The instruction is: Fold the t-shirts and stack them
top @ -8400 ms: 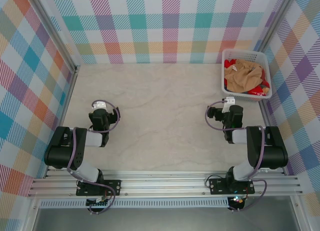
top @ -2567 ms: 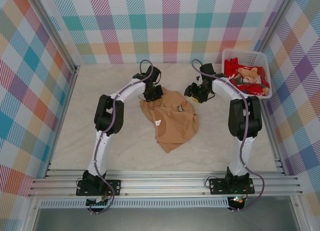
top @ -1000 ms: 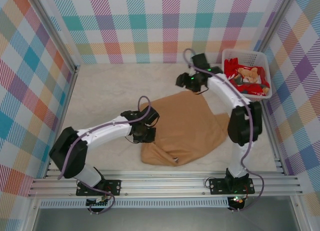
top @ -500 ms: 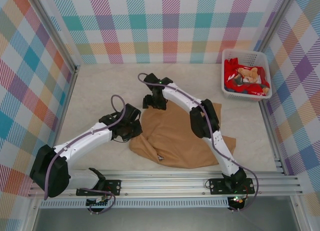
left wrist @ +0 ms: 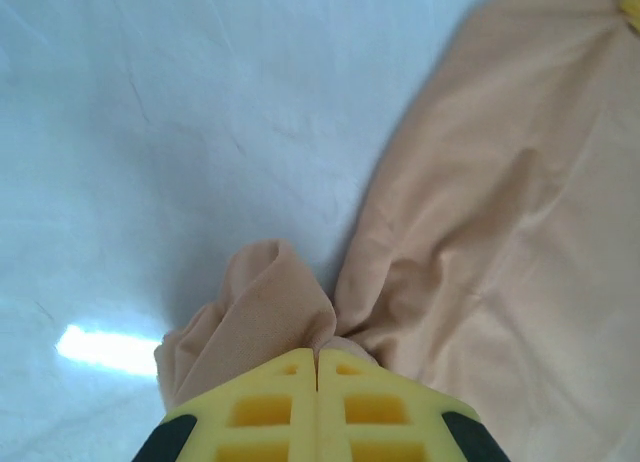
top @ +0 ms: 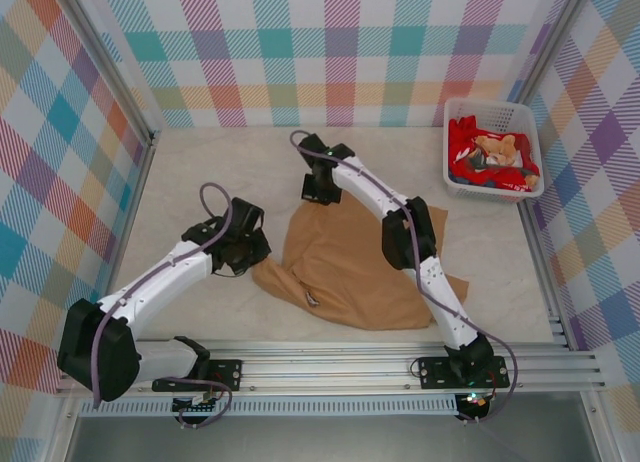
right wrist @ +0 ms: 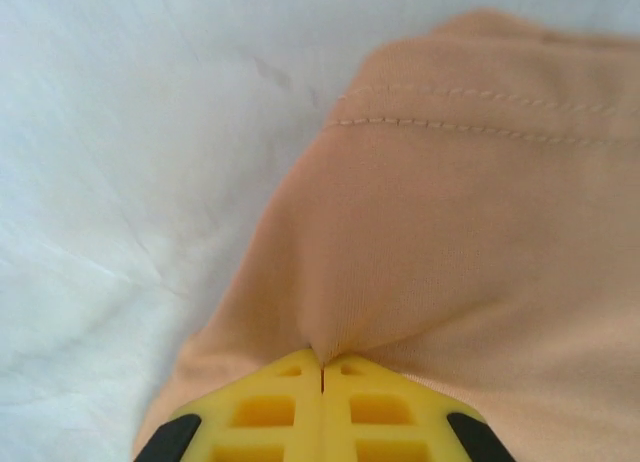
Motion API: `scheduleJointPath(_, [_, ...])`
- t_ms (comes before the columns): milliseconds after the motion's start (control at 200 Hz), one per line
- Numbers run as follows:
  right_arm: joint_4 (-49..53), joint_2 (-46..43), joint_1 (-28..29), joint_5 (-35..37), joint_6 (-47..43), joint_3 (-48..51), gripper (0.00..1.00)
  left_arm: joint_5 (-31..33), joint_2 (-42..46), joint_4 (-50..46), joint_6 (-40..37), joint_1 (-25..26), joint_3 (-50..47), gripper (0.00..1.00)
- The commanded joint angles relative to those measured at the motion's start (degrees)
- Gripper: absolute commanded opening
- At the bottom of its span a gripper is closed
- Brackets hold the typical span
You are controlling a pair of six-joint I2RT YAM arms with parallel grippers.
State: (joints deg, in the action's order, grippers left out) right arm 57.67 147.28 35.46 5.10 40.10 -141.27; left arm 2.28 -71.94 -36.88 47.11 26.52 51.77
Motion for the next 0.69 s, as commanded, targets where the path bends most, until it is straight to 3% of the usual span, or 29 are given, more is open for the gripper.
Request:
scheduleJointPath(0, [-8.66, -8.03, -5.60, -4.96, -1.75, -9.46, 0.00, 3.02, -2.99, 0.22, 0.06, -4.11, 6.52, 0.00])
scheduleJointPath(175, [-21.39, -10.66, -13.97, -17.21, 2.87, -16.50, 0.00, 7.06, -11.42, 1.13, -0.05, -9.89, 22.52, 0.00])
scheduleJointPath(340, [-32.45, -15.92, -20.29, -23.52, 7.04, -16.88, 0.00, 7.03, -18.10, 1.10, -3.73, -16.01, 45.10, 0.00])
scheduleJointPath(465, [-36.29, -20.71, -23.67, -26.05, 7.80, -15.72, 0.00, 8.42, -19.86, 1.24, -7.88, -17.14, 58.37, 0.00])
scheduleJointPath(585, [-35.32, -27.89, -24.75, -26.90, 5.89, -7.89, 0.00, 7.15, -17.12, 1.15, -8.83, -16.64, 58.35, 0.00])
scheduleJointPath(690, [-37.14, -40.11, -24.21, -22.44, 5.03, 15.19, 0.00, 6.12, -11.05, 1.27, -7.54, -15.38, 45.97, 0.00])
